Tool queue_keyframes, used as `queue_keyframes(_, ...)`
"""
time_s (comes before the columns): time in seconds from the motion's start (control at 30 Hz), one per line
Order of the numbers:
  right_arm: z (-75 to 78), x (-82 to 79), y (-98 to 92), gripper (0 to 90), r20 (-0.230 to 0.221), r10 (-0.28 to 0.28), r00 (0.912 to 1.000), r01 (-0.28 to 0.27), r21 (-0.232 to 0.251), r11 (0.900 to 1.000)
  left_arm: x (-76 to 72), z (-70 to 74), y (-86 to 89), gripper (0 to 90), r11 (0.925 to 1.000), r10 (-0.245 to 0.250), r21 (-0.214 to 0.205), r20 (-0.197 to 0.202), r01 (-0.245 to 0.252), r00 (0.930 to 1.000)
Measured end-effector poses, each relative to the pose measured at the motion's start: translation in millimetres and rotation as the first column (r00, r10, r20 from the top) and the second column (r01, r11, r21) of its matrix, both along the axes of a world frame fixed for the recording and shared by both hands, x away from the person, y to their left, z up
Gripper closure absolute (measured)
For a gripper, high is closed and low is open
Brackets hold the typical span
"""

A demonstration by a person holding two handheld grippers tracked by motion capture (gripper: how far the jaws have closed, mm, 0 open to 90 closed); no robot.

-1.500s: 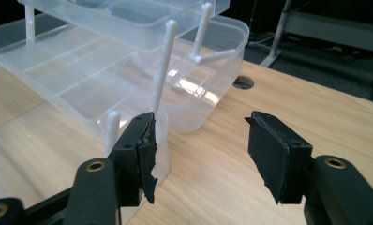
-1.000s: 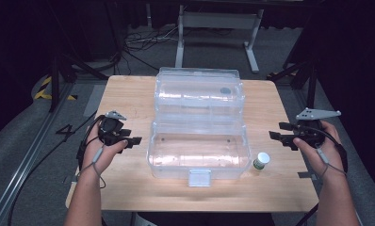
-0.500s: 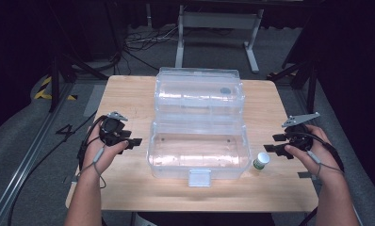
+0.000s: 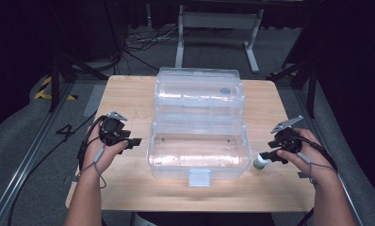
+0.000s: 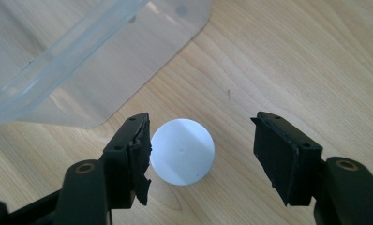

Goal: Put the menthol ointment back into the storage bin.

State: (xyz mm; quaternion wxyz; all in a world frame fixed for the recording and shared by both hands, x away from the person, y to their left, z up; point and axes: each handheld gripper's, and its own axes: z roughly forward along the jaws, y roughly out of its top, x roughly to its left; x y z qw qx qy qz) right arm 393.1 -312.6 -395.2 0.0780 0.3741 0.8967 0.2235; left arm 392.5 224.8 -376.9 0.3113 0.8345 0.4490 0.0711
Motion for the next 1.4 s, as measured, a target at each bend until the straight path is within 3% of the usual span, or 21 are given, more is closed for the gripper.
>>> queue_keyframes(0.33, -14.0, 3.5, 8.3, 35.7, -0.054, 0.026, 0.9982, -0.030, -0.060, 0.9978, 0.4, -1.6, 0.5, 42.7, 1.0000, 0.000, -0.001, -0.004, 0.000, 1.0000)
queue_keyframes(0.73, -27.3, 5.6, 13.1, 36.4, -0.115, 0.058, 0.9916, -0.069, -0.094, 0.9932, 0.7, -2.2, -0.1, 42.4, 1.0000, -0.008, 0.002, -0.005, 0.008, 1.0000)
queue_keyframes(0.9, -31.3, 7.2, 16.0, 41.3, -0.124, 0.073, 0.9897, -0.087, -0.110, 0.9902, 1.0, -2.1, 0.6, 42.3, 1.0000, -0.009, 0.001, -0.006, 0.009, 0.9999)
queue_keyframes(1.0, -33.2, 7.8, 17.0, 49.0, -0.134, 0.078, 0.9879, -0.095, -0.128, 0.9872, 0.8, -2.2, 0.6, 42.1, 1.0000, -0.006, 0.000, -0.009, 0.006, 0.9999)
queue_keyframes(1.4, -31.0, 8.4, 17.7, 50.5, -0.135, 0.073, 0.9882, -0.090, -0.126, 0.9879, -0.9, -1.1, 1.7, 41.9, 1.0000, -0.008, 0.000, -0.005, 0.008, 1.0000)
